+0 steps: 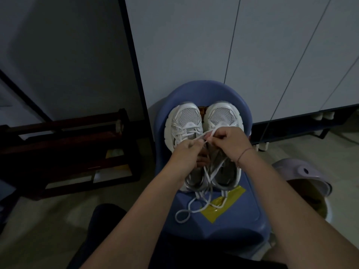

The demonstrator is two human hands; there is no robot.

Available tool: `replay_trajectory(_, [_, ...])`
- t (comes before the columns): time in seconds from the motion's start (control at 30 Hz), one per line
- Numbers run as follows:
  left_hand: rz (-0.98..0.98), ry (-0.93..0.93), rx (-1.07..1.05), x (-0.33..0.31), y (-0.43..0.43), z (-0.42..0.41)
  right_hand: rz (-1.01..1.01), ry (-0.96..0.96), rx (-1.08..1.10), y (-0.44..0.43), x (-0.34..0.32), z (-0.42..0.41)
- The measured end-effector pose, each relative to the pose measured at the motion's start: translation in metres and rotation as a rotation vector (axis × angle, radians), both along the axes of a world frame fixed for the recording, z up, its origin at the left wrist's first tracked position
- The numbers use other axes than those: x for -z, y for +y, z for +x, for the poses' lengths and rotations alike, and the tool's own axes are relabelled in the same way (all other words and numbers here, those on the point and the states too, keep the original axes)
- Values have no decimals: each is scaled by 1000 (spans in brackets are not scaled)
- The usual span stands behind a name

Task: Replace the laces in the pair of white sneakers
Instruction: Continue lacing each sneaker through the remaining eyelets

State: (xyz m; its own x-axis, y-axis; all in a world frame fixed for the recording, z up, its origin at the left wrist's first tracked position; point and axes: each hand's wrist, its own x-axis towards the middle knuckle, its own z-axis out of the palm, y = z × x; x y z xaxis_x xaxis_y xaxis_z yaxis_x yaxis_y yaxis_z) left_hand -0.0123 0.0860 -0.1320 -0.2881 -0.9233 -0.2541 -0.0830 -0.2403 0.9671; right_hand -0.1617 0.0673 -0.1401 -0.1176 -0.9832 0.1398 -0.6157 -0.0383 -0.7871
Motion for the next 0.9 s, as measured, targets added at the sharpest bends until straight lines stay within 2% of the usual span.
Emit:
replay_trajectory(0.17, [-143,-353,60,9,3,-3,-20,-43,64,-13,2,5])
replay_trajectory(0.23, [-154,-371,53,16,5,-7,-25,3,59,-15,4,7])
replay_trajectory(0.3, [-65,-217,-68,18,4,-13,-16,56,54,-16,3,10])
replay_trajectory(0.4, [252,347,-339,17,-3,-25,-7,133,68,-18,4,13])
replay_trajectory(0.43, [325,491,-390,16,-4,-28,-15,141,86,-18,4,14])
replay_trajectory(0.5, [391,653,-437,14,-3,-32,-39,123,141,-17,6,16])
replay_trajectory(0.63, [451,736,-450,17,-3,-34,-59,93,215,-17,9,20])
replay_trajectory(0.83, [505,759,-414,19,-8,-34,-15,-40,187,-16,5,15])
replay_trajectory(0.9, [514,758,-409,21,-10,-34,-9,-13,163,-17,4,14])
